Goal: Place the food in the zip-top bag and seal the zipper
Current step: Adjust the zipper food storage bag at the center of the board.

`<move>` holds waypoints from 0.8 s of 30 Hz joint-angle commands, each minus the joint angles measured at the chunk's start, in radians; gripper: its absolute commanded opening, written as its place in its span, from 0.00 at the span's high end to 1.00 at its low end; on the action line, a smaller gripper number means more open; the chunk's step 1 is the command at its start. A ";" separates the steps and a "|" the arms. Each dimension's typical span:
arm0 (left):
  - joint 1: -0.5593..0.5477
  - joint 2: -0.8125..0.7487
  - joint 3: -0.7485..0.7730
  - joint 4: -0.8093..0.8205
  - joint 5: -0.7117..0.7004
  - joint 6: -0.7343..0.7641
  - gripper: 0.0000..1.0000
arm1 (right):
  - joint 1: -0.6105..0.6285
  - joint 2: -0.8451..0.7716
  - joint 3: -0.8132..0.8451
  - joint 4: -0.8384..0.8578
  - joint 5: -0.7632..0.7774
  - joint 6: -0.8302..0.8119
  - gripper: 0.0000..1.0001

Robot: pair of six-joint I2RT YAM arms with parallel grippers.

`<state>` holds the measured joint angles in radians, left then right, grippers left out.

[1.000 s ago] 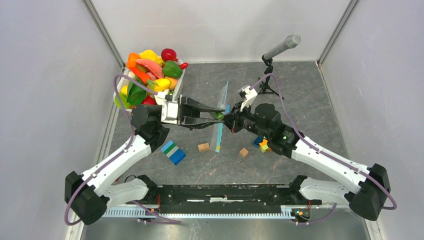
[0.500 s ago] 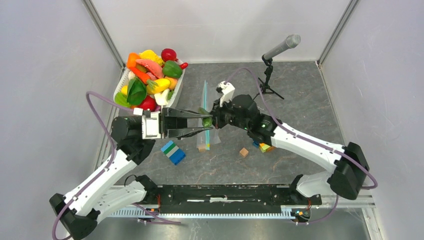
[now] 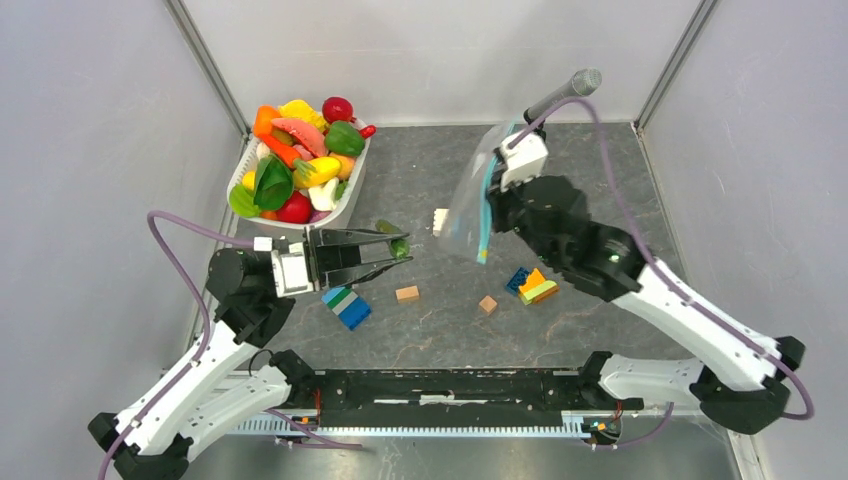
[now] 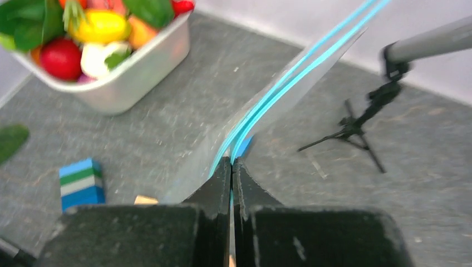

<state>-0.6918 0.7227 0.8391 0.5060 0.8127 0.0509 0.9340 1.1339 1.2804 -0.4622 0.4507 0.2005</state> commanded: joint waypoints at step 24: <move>-0.003 -0.122 -0.091 -0.107 -0.047 0.058 0.87 | -0.029 0.239 -0.185 0.204 -0.430 -0.025 1.00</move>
<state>-0.6926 0.5915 0.7578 0.3664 0.7601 0.1089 0.9096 1.4364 1.1675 -0.3744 0.1352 0.1177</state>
